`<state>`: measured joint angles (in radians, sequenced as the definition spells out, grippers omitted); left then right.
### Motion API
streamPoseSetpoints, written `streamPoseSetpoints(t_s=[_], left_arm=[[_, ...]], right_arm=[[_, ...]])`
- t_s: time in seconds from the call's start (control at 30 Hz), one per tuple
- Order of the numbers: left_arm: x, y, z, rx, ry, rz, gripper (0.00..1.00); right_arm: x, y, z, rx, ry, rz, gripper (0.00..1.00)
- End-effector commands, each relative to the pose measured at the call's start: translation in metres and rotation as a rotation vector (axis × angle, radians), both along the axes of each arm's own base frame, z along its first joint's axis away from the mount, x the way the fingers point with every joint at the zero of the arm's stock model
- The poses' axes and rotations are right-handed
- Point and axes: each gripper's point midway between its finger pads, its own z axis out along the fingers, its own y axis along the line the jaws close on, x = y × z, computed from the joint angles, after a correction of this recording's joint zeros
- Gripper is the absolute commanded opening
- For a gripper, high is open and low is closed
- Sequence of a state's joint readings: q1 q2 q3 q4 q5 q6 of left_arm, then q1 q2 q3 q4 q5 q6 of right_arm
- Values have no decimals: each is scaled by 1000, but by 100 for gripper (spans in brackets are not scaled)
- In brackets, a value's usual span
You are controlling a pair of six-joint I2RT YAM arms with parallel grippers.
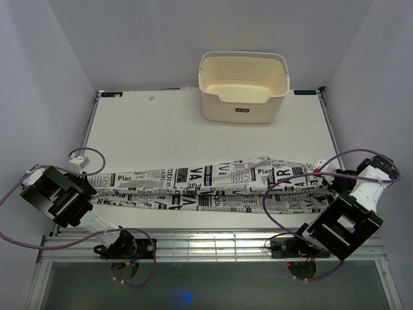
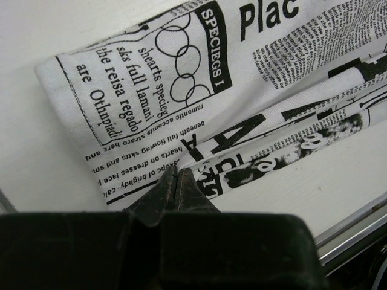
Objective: Fold and stack the trousers
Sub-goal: Fold the trousers
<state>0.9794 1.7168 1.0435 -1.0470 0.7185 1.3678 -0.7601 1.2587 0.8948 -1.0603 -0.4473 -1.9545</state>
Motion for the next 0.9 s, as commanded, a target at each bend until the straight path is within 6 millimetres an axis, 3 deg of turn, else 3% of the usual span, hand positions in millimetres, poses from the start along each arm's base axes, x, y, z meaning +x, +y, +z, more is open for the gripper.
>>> streamPoseSetpoints(t_s=[0.0,0.13,0.17,0.23,0.27,0.3,0.33,0.37,0.4,0.43,0.63,0.77,0.83,0.87], left_arm=[[4,23,17,189,-106,-67,0],[-3,22,3,185,-63,-66,1],[-4,22,3,176,-57,-61,9],[-8,13,9,132,-65,-84,32],[-2,16,23,117,-120,-75,46],[0,15,33,123,-165,-107,52],[-5,1,44,59,-171,-115,56],[-1,4,59,66,-205,-124,93],[4,1,73,60,-250,-130,94],[3,-6,84,40,-264,-142,95],[16,-4,145,159,-392,-89,98],[21,-18,157,107,-424,-56,98],[21,-37,145,66,-389,-100,98],[21,-44,142,46,-369,-103,98]], right_arm=[[0,-24,-2,-162,-44,102,8],[-10,-24,-29,-205,-13,121,13],[-13,-25,-33,-212,0,120,17],[-17,-27,-30,-204,12,98,39],[-17,-27,-25,-195,7,97,48],[-13,-27,-11,-176,-14,94,62],[-14,-29,-5,-163,-17,80,70],[-12,-30,3,-153,-23,81,77],[-5,-36,21,-160,-56,77,89],[-11,-35,24,-127,-35,65,94],[-2,-58,68,-75,-78,-22,94],[3,-41,65,50,-53,-104,98],[2,-21,56,104,-3,-123,100],[0,-11,47,135,19,-134,95]])
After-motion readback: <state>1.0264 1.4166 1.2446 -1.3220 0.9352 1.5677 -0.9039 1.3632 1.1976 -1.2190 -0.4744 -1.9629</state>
